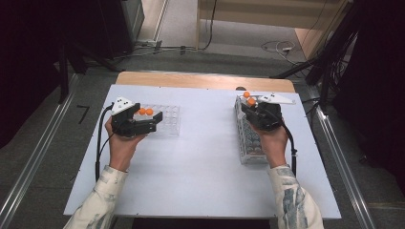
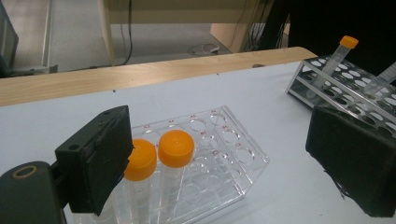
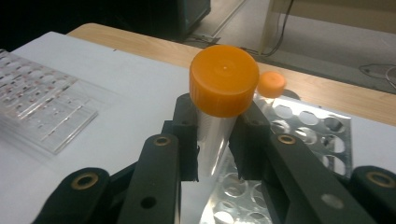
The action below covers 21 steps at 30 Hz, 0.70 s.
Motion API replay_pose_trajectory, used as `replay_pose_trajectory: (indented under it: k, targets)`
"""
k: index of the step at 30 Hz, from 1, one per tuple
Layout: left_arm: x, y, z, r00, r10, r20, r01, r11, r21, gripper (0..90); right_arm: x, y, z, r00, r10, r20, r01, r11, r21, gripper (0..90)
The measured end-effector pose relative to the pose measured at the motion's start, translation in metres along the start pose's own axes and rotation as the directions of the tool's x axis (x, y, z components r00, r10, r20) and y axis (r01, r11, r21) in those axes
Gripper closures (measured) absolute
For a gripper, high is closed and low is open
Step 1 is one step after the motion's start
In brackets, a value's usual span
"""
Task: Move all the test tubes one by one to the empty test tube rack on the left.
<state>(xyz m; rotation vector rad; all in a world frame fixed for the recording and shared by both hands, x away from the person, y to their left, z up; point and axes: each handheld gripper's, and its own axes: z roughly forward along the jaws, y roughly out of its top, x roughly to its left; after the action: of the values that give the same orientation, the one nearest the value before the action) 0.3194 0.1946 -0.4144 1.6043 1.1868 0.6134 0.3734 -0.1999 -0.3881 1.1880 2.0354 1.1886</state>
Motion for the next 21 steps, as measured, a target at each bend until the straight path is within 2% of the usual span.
replay_pose_trajectory:
  k: [10, 21]
  targets:
    - [-0.005, 0.001, -0.001, 0.9995, 0.010, 0.028, -0.010, 0.9999, -0.001, 7.3, 0.028, -0.003, 0.012, 0.9973, -0.031, -0.066, 0.032, 0.999, 0.016, 71.5]
    - [-0.015, 0.002, -0.001, 0.9973, 0.027, 0.068, -0.026, 0.9996, -0.005, 7.8, 0.055, -0.005, 0.022, 0.9897, -0.068, -0.126, 0.072, 0.997, 0.029, 71.5]
